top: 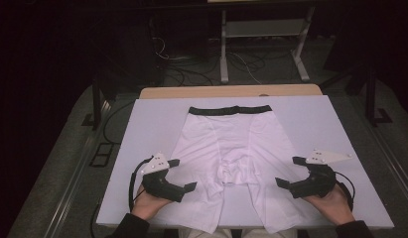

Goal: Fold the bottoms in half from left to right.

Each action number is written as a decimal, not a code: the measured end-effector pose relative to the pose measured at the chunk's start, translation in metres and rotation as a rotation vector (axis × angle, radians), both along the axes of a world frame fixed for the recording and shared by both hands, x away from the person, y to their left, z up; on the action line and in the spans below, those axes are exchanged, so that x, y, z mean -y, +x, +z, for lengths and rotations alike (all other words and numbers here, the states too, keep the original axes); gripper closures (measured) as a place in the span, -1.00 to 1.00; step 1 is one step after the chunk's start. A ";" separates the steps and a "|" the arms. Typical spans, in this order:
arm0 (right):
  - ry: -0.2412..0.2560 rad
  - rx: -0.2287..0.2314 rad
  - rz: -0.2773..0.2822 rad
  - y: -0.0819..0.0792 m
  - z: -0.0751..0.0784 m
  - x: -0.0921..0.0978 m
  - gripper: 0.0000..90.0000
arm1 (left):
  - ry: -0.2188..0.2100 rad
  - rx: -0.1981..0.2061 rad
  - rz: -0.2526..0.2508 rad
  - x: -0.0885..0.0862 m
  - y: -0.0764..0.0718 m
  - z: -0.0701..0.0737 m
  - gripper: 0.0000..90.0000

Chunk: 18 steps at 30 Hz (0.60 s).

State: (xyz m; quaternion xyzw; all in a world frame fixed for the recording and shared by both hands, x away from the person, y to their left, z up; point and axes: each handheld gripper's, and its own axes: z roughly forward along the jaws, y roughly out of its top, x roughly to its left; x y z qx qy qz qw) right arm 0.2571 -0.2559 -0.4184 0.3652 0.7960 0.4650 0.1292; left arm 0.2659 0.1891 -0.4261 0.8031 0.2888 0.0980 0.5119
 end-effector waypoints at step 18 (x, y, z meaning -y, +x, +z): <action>-0.030 -0.004 0.012 0.006 0.017 -0.012 -1.00 | -0.003 -0.003 0.007 0.000 0.000 -0.001 -1.00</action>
